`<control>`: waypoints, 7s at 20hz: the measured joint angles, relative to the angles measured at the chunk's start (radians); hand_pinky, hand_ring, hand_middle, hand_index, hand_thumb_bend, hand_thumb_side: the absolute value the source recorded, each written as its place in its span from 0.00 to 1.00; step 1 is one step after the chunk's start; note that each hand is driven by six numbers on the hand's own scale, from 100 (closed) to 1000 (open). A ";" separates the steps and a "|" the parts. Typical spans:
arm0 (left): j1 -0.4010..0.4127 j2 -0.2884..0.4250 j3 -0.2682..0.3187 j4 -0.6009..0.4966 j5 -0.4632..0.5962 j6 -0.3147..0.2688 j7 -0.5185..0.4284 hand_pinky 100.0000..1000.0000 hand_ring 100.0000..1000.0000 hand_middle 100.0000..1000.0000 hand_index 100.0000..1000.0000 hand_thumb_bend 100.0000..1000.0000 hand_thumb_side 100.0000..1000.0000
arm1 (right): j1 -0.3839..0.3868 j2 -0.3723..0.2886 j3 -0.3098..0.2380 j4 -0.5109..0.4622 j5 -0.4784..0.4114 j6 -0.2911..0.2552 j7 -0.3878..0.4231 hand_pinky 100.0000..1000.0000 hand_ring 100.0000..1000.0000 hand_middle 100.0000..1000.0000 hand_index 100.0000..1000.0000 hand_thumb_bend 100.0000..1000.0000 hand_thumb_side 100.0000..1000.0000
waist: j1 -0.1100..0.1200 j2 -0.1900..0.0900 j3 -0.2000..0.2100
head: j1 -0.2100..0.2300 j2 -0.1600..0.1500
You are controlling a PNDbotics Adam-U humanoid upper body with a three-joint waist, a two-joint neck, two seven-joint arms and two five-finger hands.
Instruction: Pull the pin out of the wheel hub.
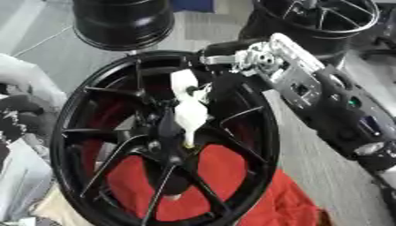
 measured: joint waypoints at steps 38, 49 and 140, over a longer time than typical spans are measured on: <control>-0.001 0.000 0.000 0.000 0.000 0.000 -0.001 0.53 0.56 0.63 0.76 0.00 0.87 | -0.008 -0.027 -0.047 -0.077 -0.183 0.034 -0.193 0.31 0.38 0.65 0.83 0.00 0.25 | -0.001 -0.002 -0.001 | 0.001 0.000; 0.000 0.000 0.000 0.000 0.000 0.000 -0.002 0.53 0.56 0.63 0.76 0.00 0.86 | 0.001 -0.045 -0.040 -0.119 -0.110 0.048 -0.027 0.41 0.42 0.79 0.95 0.00 0.57 | 0.000 -0.002 -0.009 | 0.006 0.000; 0.009 0.000 0.006 0.000 -0.001 -0.002 -0.007 0.53 0.56 0.64 0.76 0.00 0.87 | 0.055 -0.018 0.071 -0.162 0.123 0.013 0.176 0.49 0.56 0.71 0.84 0.00 0.44 | 0.004 -0.010 -0.019 | 0.010 0.000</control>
